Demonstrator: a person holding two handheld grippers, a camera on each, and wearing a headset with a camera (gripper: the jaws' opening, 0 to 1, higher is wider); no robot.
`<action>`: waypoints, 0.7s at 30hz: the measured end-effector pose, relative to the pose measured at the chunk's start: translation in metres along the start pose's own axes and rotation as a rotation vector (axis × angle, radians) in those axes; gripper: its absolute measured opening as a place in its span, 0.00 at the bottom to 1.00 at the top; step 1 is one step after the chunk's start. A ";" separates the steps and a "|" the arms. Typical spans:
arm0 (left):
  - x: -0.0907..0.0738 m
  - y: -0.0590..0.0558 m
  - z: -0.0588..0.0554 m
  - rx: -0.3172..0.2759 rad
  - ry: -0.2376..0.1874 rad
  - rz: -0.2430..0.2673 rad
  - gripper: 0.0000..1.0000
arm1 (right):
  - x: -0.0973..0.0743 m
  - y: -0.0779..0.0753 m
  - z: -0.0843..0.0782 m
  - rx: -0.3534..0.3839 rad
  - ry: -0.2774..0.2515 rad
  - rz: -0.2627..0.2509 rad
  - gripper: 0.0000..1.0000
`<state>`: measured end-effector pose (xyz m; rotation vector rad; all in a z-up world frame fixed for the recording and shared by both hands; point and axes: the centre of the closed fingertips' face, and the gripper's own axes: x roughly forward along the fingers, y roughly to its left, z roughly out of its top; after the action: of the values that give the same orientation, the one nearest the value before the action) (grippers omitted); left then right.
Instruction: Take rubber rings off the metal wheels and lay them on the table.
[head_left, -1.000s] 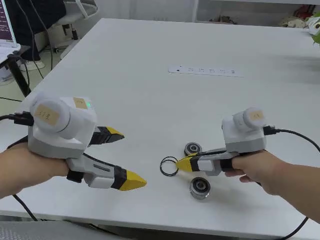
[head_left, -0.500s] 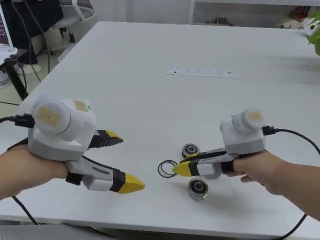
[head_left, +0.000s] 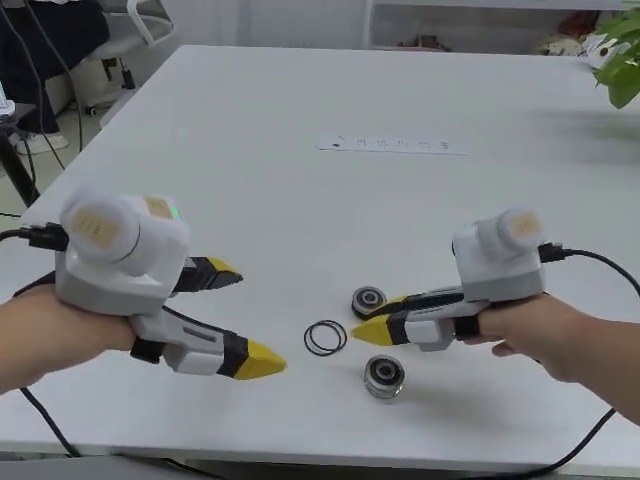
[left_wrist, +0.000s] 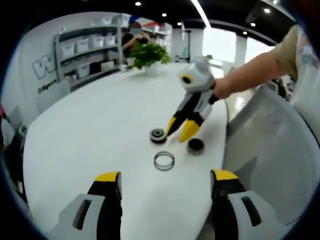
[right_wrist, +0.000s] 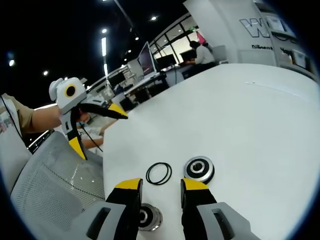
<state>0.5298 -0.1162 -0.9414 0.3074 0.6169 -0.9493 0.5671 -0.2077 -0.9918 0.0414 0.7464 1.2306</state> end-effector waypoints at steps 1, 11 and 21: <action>0.001 0.001 0.001 0.001 -0.001 0.001 0.73 | -0.002 -0.002 0.000 -0.001 -0.002 -0.005 0.28; 0.012 0.007 0.011 0.021 -0.007 -0.006 0.71 | -0.012 -0.015 0.001 -0.015 -0.019 -0.048 0.28; 0.031 0.011 0.021 0.034 -0.013 -0.016 0.66 | -0.016 -0.025 0.001 -0.044 -0.024 -0.090 0.28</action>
<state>0.5598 -0.1409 -0.9441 0.3272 0.5928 -0.9775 0.5862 -0.2300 -0.9939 -0.0134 0.6927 1.1586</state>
